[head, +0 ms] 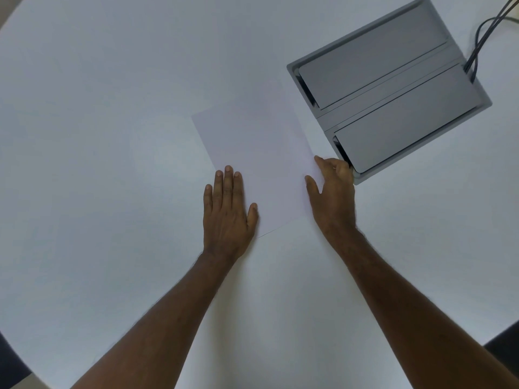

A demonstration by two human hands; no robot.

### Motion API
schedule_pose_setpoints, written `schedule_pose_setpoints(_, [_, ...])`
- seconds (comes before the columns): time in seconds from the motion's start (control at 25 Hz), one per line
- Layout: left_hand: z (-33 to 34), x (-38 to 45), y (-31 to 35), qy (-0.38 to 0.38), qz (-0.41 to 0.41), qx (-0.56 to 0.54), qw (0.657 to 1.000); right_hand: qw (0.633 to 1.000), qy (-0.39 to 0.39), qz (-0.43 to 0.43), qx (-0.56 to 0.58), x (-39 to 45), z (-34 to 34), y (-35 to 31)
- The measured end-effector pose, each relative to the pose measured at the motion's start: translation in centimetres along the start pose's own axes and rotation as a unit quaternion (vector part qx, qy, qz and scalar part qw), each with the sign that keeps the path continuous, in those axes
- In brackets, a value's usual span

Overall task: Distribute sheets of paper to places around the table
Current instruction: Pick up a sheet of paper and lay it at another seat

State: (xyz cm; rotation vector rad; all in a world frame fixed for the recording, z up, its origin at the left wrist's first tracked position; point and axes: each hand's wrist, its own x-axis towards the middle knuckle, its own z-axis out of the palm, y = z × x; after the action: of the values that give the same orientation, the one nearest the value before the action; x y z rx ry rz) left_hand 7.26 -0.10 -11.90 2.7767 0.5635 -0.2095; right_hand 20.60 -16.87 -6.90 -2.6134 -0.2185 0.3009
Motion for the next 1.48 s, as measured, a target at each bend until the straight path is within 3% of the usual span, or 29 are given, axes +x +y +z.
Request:
schedule_pose_setpoints(0.28, [-0.5,-0.1,0.0,-0.009,0.004,-0.035,0.999,0.992,-0.009,0.067,0.103,0.4,-0.9,-0.8])
schedule_pose_setpoints(0.56, [-3.0,-1.1,-0.5,-0.018,-0.060,-0.256,0.965,0.943,-0.040,0.151,0.294,-1.6,-3.8,-1.1])
schedule_pose_setpoints(0.64, [-4.4,-1.9,-0.1,0.000,-0.097,-0.330,0.939,0.928,-0.039,0.165,0.332,-3.3,-5.4,-1.2])
schedule_pose_setpoints(0.72, [-5.9,-2.2,0.6,0.008,-0.165,-0.433,0.886,0.916,-0.039,0.179,0.358,-5.1,-7.0,-1.1])
schedule_pose_setpoints(0.8, [-7.5,-2.1,1.4,-0.003,-0.253,-0.543,0.801,0.911,-0.045,0.184,0.366,-7.1,-8.6,-0.7])
schedule_pose_setpoints(0.88, [-8.6,-2.5,1.8,-0.022,-0.287,-0.659,0.695,0.914,-0.049,0.176,0.362,-9.2,-10.4,0.0])
schedule_pose_setpoints(0.96, [-9.1,-3.5,2.9,-0.046,-0.279,-0.717,0.637,0.916,-0.043,0.177,0.357,-11.3,-12.0,1.1])
schedule_pose_setpoints(1.2, [-8.9,-7.5,9.1,-0.110,-0.288,-0.716,0.626,0.936,-0.017,0.177,0.305,-14.7,-16.7,6.5])
schedule_pose_setpoints(1.48, [-3.7,-10.3,19.8,-0.160,-0.316,-0.709,0.610,0.959,-0.004,0.187,0.214,-14.7,-20.5,17.2])
